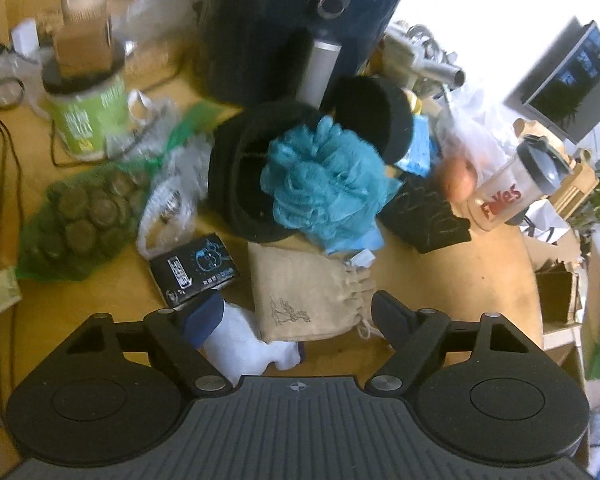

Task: Organize soft objects
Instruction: 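Grasp the beige drawstring pouch with the left gripper while the right holds the packet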

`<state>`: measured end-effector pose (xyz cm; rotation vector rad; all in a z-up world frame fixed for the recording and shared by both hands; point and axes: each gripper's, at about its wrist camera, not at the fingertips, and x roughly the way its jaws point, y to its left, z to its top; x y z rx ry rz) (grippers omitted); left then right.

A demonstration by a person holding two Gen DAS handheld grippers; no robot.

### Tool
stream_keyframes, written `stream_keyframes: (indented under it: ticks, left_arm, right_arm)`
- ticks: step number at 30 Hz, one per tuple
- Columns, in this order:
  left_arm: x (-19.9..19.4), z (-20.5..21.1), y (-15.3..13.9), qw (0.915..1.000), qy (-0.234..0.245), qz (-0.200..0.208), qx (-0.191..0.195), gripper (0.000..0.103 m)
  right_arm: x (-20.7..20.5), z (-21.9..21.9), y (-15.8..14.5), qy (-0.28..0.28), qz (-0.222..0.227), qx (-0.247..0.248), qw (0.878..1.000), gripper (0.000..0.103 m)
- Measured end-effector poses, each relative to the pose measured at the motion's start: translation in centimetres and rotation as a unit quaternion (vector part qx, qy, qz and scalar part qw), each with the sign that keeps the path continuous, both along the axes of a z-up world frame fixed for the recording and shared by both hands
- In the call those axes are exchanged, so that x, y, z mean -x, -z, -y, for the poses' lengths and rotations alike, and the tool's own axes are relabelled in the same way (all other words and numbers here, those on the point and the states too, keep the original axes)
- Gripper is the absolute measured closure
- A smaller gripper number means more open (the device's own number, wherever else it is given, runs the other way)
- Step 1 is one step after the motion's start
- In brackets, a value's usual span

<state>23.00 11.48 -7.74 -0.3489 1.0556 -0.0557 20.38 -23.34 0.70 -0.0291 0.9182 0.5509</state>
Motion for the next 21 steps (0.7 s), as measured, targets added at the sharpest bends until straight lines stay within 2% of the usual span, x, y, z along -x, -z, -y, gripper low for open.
stream_keyframes:
  ticks: [4, 9, 15, 17, 21]
  left_arm:
    - [-1.5, -1.1, 2.2, 0.9993, -0.006, -0.021, 0.03, 0.04]
    - [-2.9, -1.9, 4.1, 0.9978, -0.013, -0.038, 0.052, 0.049]
    - [-4.1, -2.7, 6.2, 0.9948, -0.027, -0.063, 0.075, 0.054]
    - [-4.4, -2.9, 6.8, 0.9929, -0.029, -0.074, 0.089, 0.062]
    - [-4.7, -3.1, 7.7, 0.9888, -0.037, -0.089, 0.114, 0.065]
  right_arm:
    - [0.7, 0.2, 0.1, 0.008, -0.003, -0.007, 1.0, 0.01]
    - [1.1, 0.1, 0.2, 0.006, -0.007, -0.004, 1.0, 0.01]
    - [1.2, 0.7, -0.2, 0.02, -0.001, -0.006, 1.0, 0.01]
    - [1.3, 0.9, -0.3, 0.025, 0.002, -0.006, 1.0, 0.01]
    - [1.5, 1.1, -0.3, 0.03, 0.004, -0.008, 1.0, 0.01]
